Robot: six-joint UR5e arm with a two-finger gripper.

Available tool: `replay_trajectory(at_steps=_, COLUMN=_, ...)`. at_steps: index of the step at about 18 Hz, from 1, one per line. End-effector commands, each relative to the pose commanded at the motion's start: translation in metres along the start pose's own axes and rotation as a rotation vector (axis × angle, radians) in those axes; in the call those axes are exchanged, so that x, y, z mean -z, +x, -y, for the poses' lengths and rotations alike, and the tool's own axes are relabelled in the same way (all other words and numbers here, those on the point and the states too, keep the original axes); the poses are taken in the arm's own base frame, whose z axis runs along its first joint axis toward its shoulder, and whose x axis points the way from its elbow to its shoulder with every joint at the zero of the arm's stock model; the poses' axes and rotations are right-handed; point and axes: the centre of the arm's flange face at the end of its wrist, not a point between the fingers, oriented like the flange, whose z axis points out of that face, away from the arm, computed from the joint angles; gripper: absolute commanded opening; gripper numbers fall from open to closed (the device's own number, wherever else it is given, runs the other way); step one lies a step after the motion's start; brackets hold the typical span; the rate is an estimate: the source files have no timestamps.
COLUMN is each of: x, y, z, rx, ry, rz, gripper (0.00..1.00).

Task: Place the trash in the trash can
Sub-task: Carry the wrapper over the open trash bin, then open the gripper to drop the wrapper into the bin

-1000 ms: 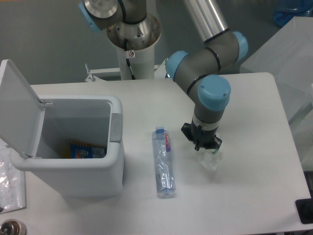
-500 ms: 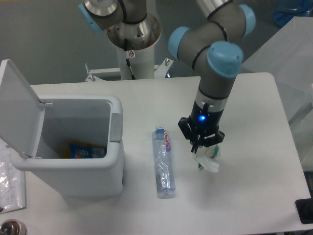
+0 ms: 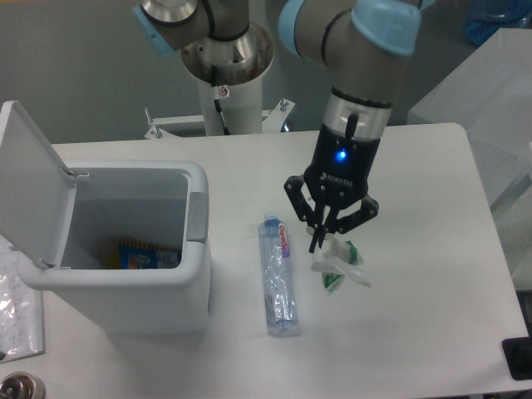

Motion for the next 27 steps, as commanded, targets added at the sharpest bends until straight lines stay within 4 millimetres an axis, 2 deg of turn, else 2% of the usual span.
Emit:
replay_trajectory(at_steps=3, x=0.023, y=0.020, z=0.014, rx=0.000, ry=0.046, rz=-0.003, gripper=0.00)
replay_trajectory(at_steps=8, x=0.047, y=0.074, z=0.043, rx=-0.004, ry=0.101, rz=-0.030, gripper=0.00)
replay_trajectory(at_steps=12, x=0.041, y=0.127, z=0.059, rx=-0.046, ry=0.106, rz=-0.088, gripper=0.00)
replay_trajectory(at_steps=16, x=0.029, y=0.152, z=0.065, rx=-0.031, ry=0.095, rz=-0.129, gripper=0.00)
replay_trajectory(at_steps=19, x=0.018, y=0.164, z=0.058, rx=-0.032, ry=0.077, rz=-0.155, gripper=0.02)
replay_trajectory(at_steps=20, x=0.016, y=0.167, z=0.057, rx=-0.035, ry=0.074, rz=-0.158, gripper=0.06)
replay_trajectory(at_steps=22, x=0.011, y=0.172, z=0.056, rx=-0.043, ry=0.068, rz=-0.169, gripper=0.27)
replay_trajectory(at_steps=23, x=0.010, y=0.173, z=0.055, rx=-0.044, ry=0.066, rz=-0.172, gripper=0.30)
replay_trajectory(at_steps=25, x=0.009, y=0.177, z=0.055, rx=-0.054, ry=0.067, rz=-0.175, gripper=0.69)
replay_trajectory(at_steps=26, x=0.011, y=0.177, z=0.056, rx=-0.059, ry=0.070, rz=-0.171, gripper=0.93)
replay_trajectory(at_steps=27, x=0.009, y=0.176, z=0.056, rx=-0.062, ry=0.069, rz=-0.170, gripper=1.00)
